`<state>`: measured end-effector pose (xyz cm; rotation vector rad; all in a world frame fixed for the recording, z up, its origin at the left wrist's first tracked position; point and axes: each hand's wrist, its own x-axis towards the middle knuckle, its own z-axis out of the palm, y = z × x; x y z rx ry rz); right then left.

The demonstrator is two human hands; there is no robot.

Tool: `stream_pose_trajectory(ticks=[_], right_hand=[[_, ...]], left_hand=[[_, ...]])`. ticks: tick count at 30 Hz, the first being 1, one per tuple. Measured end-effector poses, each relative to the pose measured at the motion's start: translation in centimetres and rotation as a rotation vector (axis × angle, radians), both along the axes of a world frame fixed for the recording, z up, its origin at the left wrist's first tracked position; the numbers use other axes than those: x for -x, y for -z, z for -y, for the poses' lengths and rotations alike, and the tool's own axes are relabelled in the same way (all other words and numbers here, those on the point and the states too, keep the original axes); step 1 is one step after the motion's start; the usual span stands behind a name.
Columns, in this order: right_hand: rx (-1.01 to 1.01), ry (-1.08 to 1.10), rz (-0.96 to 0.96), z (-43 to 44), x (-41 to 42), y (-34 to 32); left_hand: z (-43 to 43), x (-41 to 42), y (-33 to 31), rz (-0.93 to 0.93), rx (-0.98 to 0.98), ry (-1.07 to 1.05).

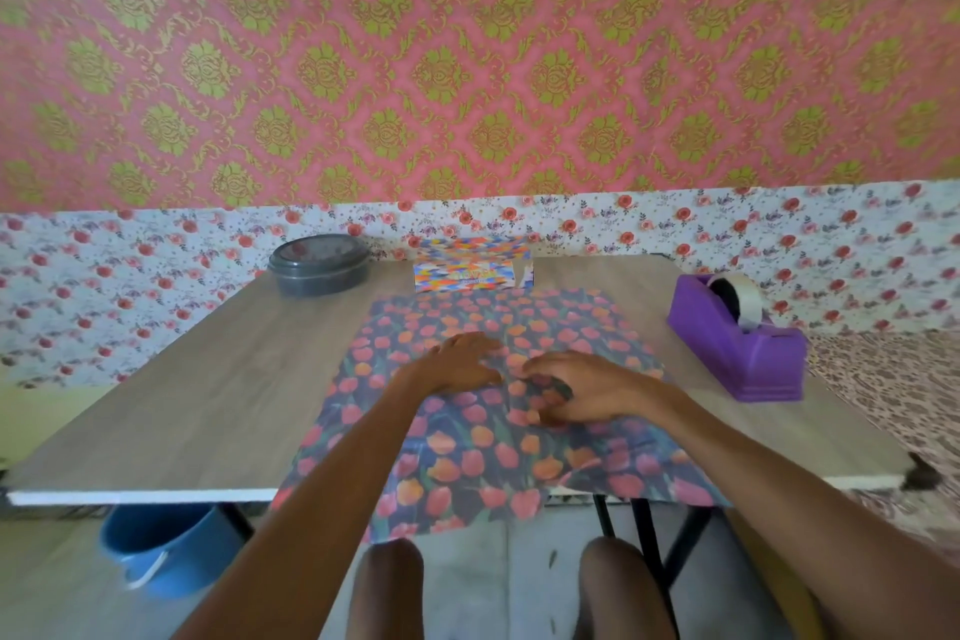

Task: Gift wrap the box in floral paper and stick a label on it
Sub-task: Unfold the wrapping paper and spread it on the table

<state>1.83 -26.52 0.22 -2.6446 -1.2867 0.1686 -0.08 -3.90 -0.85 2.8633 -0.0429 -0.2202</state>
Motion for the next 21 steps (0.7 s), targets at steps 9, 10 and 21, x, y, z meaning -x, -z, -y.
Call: stream_pose_trajectory(ticks=[9,10,21], right_hand=[[-0.322,0.234,0.278,3.7,2.6,0.2],[-0.349,0.299,0.317,4.4,3.2,-0.2],[-0.058,0.035,0.259,12.1,9.9,-1.4]], left_hand=[[2.5,1.4,0.3,0.199,0.122,0.023],[3.2,1.8,0.0,0.202,0.16,0.044],[7.9,2.1,1.3,-0.009,-0.056,0.237]])
